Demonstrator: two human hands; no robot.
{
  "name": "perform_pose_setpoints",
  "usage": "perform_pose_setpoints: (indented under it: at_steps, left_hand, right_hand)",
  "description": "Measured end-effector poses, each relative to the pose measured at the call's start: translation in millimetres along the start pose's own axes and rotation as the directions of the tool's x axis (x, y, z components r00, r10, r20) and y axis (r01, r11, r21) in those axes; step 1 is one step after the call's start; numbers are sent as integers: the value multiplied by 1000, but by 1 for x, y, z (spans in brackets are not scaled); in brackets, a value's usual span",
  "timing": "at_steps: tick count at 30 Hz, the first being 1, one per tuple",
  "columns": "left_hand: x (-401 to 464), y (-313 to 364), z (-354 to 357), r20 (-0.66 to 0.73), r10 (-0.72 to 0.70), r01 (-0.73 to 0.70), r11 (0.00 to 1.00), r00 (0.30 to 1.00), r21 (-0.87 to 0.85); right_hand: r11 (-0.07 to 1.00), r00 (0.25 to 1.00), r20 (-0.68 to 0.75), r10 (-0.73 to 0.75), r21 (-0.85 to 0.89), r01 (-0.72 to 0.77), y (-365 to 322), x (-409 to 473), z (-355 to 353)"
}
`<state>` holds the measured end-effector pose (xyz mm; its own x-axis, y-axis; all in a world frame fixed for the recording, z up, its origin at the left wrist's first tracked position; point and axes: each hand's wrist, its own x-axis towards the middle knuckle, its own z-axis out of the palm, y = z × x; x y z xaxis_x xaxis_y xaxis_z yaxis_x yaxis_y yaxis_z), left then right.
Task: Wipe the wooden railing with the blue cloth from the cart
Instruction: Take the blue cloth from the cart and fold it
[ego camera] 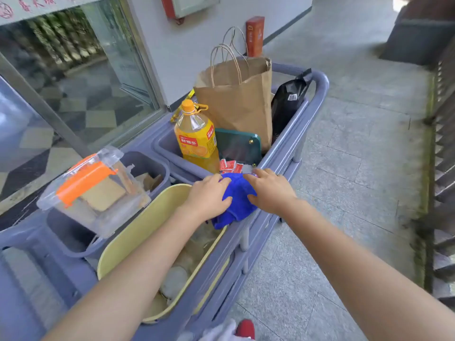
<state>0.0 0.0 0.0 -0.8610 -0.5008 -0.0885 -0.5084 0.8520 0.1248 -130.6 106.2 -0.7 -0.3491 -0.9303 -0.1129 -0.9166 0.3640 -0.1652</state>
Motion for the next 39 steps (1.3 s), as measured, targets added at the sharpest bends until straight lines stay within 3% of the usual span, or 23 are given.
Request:
perform_pose_setpoints:
  at_steps: [6,13,18,23,30,34,39]
  left_hand:
    - [-2,-3,39,149,-69,88,988,986,-129]
    - [-14,3,50,-60,-155,113,890,986,-442]
    - [-22,5,49,-195,-172,70,895,966,-442]
    - [-21,13,40,-220,-145,41,907,965,-418]
    - [-12,32,6,-206,0,-84,913,979,-399]
    - [11,69,-22,-223,169,-247,889,960,-386]
    - [43,155,-47,-237,416,-479,775,878,-413]
  right_hand:
    - [999,997,69,-29,-16,30,1,4,25]
    - [994,1000,-22,14,104,-12,-1,1,30]
    - [977,986,-136,92,205,-63,-4,-6,34]
    - [965,993,-105,60,260,-31,2,-12,34]
    - [953,988,-141,57,302,-12,21,-27,22]
    - [897,938,-242,248,423,-128,56,-52,-6]
    - [822,796,-335,504,468,-323,115,-127,-51]
